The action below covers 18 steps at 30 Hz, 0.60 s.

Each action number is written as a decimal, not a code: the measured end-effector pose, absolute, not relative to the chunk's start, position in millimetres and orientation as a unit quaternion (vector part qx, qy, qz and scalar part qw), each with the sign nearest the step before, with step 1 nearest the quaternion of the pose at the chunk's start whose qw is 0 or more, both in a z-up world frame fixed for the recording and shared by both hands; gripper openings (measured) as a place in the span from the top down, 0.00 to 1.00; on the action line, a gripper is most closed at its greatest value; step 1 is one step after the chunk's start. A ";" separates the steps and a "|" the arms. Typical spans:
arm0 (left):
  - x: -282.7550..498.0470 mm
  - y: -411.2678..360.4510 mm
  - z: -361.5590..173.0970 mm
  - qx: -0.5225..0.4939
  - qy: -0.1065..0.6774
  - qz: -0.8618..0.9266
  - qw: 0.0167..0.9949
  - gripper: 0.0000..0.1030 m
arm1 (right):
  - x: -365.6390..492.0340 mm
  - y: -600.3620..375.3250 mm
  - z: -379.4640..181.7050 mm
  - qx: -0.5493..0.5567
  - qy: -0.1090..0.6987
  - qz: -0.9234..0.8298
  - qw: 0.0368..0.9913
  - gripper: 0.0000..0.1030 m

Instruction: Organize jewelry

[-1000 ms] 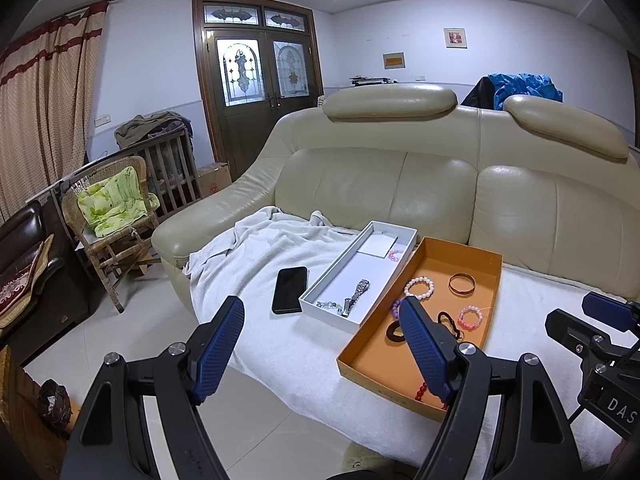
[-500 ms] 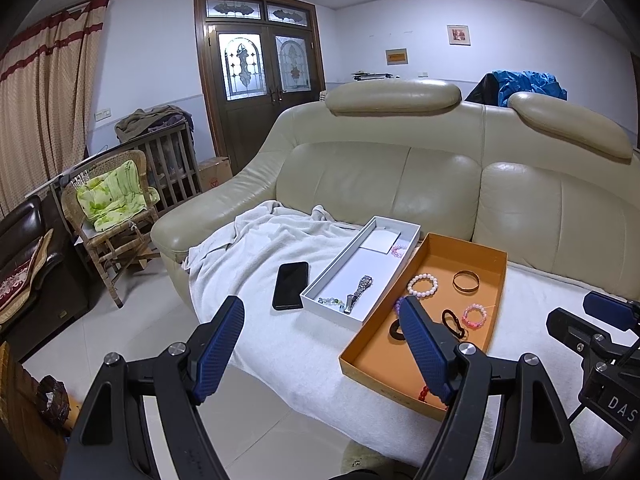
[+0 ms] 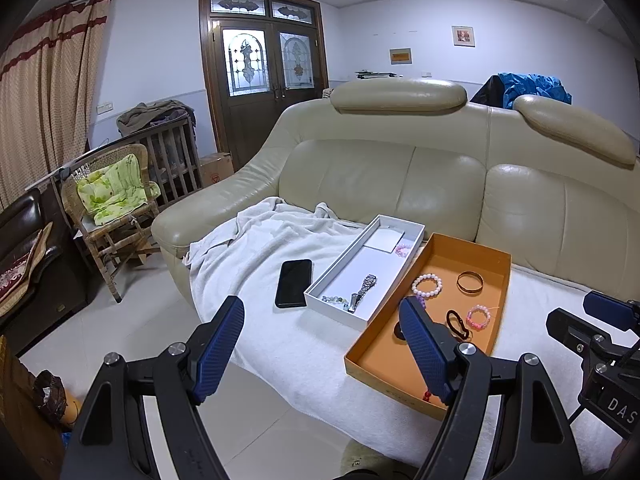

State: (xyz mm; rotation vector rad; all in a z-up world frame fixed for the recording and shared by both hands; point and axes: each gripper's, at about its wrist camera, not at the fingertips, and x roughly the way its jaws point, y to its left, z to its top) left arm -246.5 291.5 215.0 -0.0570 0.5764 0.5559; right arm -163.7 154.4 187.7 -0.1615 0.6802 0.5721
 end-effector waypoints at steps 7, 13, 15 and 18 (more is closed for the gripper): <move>-247.7 298.5 214.2 -0.034 0.279 0.273 0.920 0.22 | -164.3 163.1 187.8 -0.087 0.328 0.279 0.898 0.43; -244.5 304.3 210.2 -0.036 0.283 0.278 0.917 0.22 | -160.6 169.9 184.8 -0.089 0.332 0.283 0.896 0.43; -243.6 305.7 208.9 -0.038 0.283 0.279 0.917 0.22 | -158.9 171.8 183.9 -0.090 0.333 0.283 0.895 0.43; -242.6 308.3 207.1 -0.040 0.284 0.280 0.916 0.22 | -157.7 175.0 182.6 -0.093 0.333 0.284 0.894 0.43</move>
